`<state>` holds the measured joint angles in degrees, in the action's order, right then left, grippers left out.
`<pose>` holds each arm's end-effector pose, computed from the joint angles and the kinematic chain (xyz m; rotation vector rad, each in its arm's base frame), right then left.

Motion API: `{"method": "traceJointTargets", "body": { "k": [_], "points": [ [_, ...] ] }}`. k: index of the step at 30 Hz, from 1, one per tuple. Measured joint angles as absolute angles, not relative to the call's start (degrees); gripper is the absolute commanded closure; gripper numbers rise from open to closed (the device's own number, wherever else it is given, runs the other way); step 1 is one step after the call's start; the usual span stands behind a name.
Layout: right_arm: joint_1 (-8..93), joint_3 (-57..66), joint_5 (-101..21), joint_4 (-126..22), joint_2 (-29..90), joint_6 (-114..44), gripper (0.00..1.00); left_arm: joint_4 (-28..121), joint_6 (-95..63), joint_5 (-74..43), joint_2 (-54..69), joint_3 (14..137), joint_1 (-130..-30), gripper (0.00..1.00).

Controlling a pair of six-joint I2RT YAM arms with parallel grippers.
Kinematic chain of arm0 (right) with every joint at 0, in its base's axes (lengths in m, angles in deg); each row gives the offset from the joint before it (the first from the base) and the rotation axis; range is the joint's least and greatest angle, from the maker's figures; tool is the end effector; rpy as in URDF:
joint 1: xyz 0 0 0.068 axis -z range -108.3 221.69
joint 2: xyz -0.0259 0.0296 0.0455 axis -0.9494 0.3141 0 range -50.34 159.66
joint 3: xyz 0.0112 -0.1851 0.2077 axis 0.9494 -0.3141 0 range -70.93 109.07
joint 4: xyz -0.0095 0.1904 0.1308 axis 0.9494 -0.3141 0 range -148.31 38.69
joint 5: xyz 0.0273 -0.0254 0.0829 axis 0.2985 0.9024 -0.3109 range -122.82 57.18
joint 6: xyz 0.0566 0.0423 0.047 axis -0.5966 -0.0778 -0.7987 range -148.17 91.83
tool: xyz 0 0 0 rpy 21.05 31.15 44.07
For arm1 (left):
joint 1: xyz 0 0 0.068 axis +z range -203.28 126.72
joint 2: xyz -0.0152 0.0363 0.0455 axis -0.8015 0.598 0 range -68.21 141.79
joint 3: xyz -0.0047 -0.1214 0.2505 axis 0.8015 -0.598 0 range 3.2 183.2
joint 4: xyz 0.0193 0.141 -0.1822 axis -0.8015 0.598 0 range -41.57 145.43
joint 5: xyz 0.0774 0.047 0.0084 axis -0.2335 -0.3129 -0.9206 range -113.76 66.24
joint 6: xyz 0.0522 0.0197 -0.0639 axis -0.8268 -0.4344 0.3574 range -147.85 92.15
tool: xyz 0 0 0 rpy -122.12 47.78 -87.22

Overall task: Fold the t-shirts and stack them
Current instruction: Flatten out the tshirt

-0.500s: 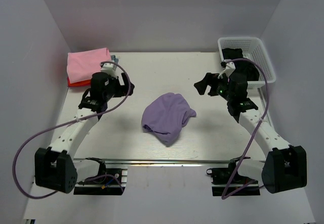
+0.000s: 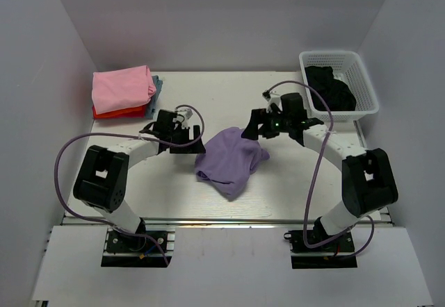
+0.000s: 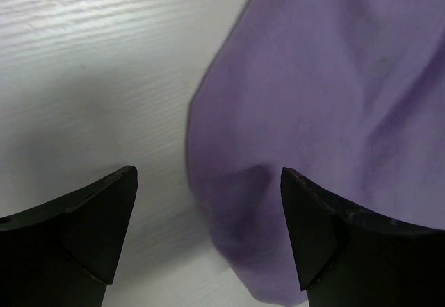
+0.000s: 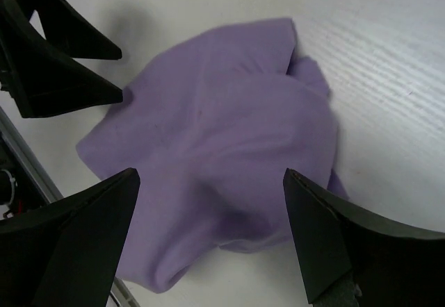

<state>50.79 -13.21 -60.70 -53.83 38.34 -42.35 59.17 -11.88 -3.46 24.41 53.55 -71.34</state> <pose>0.3084 0.1552 0.2482 -0.4199 2.1682 0.8725 0.2929 -0.1228 0.1696 0.1989 2.5388 -0.6841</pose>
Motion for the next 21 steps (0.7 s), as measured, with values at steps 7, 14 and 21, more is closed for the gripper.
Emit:
{"method": "traceJointTargets", "body": {
  "k": [7, 14, 21],
  "points": [
    [47.4, -10.87, -56.57, -62.09, 42.41, -41.1, 0.22, 60.27, -12.28, -2.72, 25.11, 53.75, -75.82, 0.23],
    [45.98, -10.7, -53.92, -65.02, 42.97, -40.36, 0.32, 64.0, -12.82, -6.24, 26.33, 55.45, -79.47, 0.55],
    [44.6, -10.37, -50.84, -66.68, 46.38, -39.53, 0.46, 66.1, -13.0, -8.86, 27.01, 57.29, -81.13, 0.67]
  ]
}}
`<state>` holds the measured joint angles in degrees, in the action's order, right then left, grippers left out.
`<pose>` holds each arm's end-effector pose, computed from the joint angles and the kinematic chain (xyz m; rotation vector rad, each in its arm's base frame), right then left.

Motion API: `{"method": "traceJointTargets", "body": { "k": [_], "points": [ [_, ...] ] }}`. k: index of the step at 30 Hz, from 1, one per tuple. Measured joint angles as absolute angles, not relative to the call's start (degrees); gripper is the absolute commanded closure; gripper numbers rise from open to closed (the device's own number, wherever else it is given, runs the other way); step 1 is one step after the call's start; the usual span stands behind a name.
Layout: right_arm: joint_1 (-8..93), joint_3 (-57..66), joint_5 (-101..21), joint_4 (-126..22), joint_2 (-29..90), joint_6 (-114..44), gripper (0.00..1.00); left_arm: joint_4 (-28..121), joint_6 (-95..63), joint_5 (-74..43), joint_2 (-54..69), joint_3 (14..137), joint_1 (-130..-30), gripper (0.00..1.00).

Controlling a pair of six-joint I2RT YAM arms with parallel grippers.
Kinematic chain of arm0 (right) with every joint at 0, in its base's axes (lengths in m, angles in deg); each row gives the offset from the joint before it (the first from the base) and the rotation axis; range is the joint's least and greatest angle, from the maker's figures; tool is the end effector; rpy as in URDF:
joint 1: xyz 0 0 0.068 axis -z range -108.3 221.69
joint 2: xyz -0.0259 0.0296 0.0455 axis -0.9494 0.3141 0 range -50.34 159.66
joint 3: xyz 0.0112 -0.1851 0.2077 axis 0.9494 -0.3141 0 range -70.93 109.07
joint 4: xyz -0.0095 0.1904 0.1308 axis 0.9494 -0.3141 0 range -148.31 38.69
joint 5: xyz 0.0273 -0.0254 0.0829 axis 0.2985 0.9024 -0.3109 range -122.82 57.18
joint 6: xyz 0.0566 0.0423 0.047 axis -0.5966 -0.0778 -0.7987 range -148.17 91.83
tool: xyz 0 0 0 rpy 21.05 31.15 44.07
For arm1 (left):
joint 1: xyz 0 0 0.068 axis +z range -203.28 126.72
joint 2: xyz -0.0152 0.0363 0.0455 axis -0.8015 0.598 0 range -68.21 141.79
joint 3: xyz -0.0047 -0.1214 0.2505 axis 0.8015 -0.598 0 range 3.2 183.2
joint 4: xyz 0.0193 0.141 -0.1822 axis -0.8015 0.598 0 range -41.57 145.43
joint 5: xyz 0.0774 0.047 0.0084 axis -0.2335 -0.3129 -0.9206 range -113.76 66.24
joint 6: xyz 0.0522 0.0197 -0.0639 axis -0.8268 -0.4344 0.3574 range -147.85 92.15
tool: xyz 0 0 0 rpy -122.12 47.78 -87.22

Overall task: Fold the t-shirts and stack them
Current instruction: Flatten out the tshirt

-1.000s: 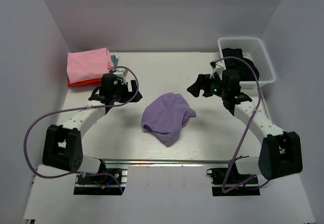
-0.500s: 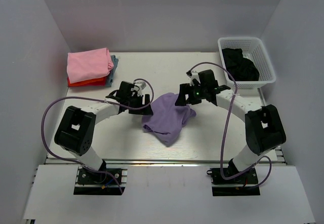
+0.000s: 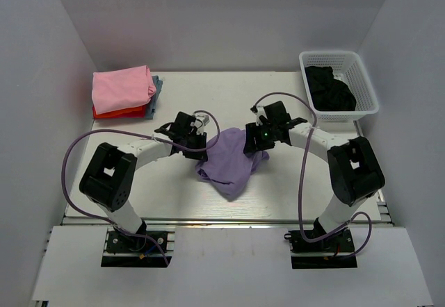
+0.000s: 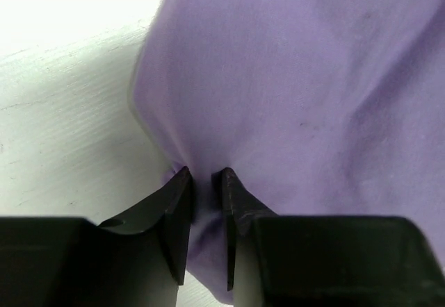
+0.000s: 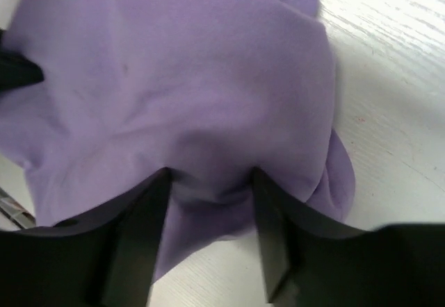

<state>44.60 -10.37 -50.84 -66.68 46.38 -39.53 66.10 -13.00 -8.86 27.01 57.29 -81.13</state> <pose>0.2998 0.1793 0.1911 -0.4846 2.4851 0.6687 0.2737 -0.1664 0.1627 0.3987 2.6373 -0.5957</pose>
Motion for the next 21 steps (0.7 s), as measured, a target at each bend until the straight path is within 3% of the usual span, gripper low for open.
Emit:
{"method": "traceJointTargets", "body": {
  "k": [2, 3, 4, 6, 7, 12, 21],
  "points": [
    [44.19, -10.22, -49.4, -67.14, 47.24, -39.27, 0.57, 66.41, -13.19, -9.54, 27.01, 57.83, -81.55, 0.72],
    [43.97, -10.22, -48.79, -67.45, 47.43, -39.24, 0.75, 66.47, -13.28, -9.76, 27.01, 58.05, -81.77, 0.79],
    [43.82, -10.2, -48.35, -67.67, 47.5, -38.72, 0.87, 66.58, -13.39, -10.04, 26.99, 58.27, -81.96, 0.83],
    [43.44, -10.09, -48.15, -67.78, 47.5, -38.37, 1.0, 67.06, -13.41, -10.52, 26.99, 58.82, -82.27, 0.95],
    [43.25, -9.91, -48.15, -67.67, 47.5, -38.28, 1.0, 67.35, -13.43, -10.79, 27.01, 59.19, -82.44, 1.0],
    [43.01, -10.26, -50.16, -61.96, 45.71, -39.27, 1.0, 68.35, -13.35, -13.23, 26.94, 61.18, -83.1, 1.0],
    [42.83, -11.09, -45.73, -50.05, 27.85, -38.63, 1.0, 68.42, -12.82, -23.79, 15.97, 64.15, -84.17, 1.0]
  ]
}}
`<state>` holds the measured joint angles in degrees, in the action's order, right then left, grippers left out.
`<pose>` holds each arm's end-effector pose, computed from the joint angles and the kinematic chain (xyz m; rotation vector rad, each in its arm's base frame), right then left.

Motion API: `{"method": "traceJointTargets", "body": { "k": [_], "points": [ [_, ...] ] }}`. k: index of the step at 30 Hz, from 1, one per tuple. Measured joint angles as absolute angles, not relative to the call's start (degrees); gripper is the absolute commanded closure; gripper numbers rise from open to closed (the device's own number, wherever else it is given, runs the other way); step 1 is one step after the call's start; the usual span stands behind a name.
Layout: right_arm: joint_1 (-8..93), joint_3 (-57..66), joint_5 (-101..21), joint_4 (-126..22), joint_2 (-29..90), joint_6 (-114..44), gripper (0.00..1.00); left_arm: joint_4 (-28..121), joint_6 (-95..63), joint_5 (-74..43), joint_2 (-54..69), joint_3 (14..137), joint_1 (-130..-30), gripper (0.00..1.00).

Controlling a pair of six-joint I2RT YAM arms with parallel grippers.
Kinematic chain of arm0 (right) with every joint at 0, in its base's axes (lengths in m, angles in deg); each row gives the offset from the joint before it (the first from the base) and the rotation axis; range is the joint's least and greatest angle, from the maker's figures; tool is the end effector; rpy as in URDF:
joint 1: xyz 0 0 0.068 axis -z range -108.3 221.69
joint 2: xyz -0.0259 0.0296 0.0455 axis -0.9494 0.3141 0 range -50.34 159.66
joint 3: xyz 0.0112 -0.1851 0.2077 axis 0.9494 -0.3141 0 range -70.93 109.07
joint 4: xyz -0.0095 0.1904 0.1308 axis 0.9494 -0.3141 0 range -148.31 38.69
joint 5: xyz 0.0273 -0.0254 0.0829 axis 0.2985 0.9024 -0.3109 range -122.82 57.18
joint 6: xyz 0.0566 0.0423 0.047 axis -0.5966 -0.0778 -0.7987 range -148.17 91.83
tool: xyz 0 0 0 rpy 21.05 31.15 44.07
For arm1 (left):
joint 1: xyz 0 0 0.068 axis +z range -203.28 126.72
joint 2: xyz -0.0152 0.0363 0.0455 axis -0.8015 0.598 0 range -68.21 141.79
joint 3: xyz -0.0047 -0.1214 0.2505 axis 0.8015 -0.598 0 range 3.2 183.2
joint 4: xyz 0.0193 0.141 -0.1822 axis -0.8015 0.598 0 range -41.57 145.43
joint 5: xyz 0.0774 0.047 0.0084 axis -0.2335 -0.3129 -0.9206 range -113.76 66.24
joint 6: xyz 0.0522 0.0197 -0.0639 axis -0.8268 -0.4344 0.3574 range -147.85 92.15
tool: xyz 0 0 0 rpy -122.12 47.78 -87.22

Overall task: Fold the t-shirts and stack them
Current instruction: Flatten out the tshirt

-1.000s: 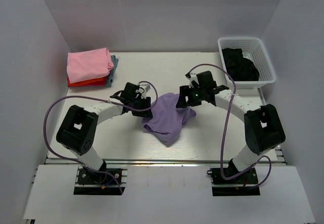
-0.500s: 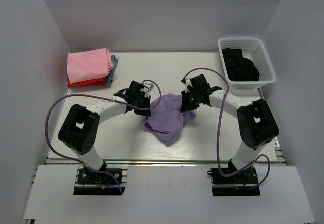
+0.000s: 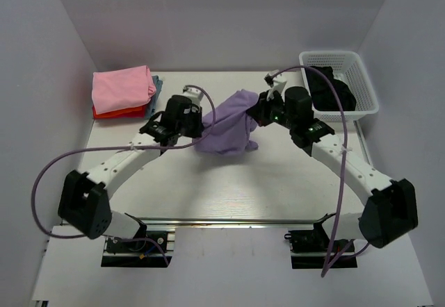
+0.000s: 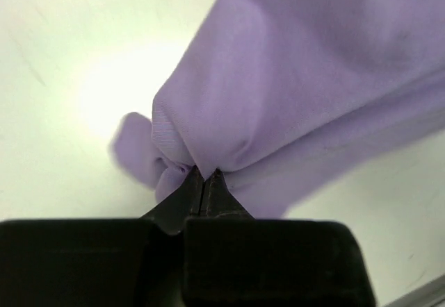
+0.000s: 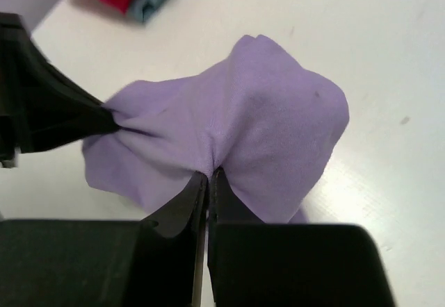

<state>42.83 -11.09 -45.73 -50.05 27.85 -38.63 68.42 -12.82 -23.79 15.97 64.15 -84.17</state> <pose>0.2770 0.1717 0.3245 -0.4634 1.8616 0.6786 0.2744 -0.1642 0.2515 0.3256 2.3371 -0.3977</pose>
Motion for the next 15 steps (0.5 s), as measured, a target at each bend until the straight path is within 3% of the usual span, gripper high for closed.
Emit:
{"method": "traceJointTargets", "body": {
  "k": [8, 15],
  "points": [
    [42.81, -4.19, -41.75, -48.52, 21.99, -34.2, 1.0, 61.77, -16.69, -29.41, -0.38, 70.36, -84.21, 1.0],
    [42.79, 8.93, -42.69, -50.09, 20.92, -28.16, 1.0, 59.48, -22.75, -29.21, -3.42, 80.24, -84.32, 1.0]
  ]
}}
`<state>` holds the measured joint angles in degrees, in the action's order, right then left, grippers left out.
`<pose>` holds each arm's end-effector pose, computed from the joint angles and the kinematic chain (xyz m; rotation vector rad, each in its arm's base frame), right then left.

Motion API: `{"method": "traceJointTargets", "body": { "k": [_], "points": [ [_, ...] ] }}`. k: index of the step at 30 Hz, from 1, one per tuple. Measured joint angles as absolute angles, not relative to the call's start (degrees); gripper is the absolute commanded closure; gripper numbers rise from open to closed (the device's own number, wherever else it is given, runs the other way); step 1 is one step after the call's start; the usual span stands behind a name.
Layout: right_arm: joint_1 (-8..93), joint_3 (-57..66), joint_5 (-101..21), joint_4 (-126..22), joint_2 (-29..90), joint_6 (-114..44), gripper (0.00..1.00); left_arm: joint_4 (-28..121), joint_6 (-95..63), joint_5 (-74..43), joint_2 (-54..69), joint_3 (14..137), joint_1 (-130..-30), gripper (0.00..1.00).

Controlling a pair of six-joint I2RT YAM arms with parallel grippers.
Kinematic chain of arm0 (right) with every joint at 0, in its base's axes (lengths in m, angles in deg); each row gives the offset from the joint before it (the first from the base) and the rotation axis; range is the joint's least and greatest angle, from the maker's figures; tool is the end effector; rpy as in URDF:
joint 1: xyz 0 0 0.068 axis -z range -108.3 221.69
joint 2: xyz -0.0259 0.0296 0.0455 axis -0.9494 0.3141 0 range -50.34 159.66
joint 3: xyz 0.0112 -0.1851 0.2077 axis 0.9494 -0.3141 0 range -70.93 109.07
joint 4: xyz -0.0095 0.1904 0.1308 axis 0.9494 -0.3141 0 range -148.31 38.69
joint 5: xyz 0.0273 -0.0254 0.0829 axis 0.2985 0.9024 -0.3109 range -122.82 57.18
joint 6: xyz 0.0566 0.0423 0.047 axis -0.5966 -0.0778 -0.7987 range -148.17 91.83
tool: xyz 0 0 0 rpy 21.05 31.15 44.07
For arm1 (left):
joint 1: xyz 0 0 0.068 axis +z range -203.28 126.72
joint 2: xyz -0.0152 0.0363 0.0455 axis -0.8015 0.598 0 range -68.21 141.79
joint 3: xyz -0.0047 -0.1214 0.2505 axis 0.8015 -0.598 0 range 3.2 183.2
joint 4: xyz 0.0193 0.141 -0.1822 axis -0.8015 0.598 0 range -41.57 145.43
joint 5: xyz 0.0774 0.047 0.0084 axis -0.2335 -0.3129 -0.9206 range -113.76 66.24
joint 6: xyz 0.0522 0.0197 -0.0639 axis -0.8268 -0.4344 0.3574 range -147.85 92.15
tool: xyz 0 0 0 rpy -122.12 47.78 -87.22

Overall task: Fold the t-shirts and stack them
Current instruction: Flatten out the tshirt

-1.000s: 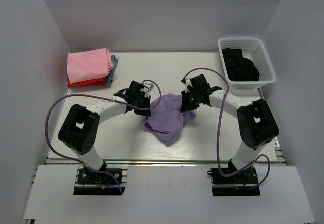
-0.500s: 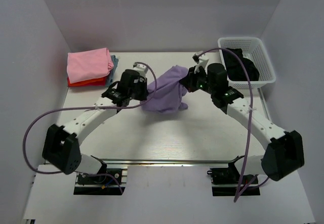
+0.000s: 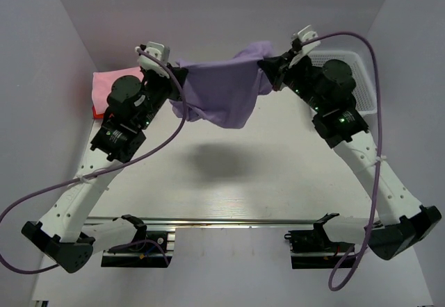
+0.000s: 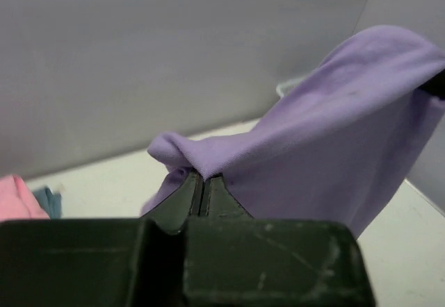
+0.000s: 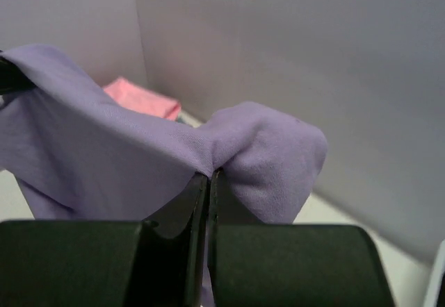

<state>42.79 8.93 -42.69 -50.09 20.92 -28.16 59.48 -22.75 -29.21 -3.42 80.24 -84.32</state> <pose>0.2386 0.1464 0.4852 -0.4941 1.3350 0.5379 0.2162 -0.1220 0.4644 0.2771 1.5407 -0.4246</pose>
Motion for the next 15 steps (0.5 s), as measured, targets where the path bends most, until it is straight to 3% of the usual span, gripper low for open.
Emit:
{"method": "traceJointTargets", "body": {
  "k": [6, 15],
  "points": [
    [42.24, 15.62, -43.15, -50.36, 16.55, -22.68, 1.0, 59.41, -27.36, -28.32, -5.58, 85.29, -85.07, 1.0],
    [41.65, 15.94, -44.33, -51.97, 12.75, -19.84, 1.0, 60.29, -30.11, -23.81, -7.68, 87.73, -85.66, 1.0]
  ]
}}
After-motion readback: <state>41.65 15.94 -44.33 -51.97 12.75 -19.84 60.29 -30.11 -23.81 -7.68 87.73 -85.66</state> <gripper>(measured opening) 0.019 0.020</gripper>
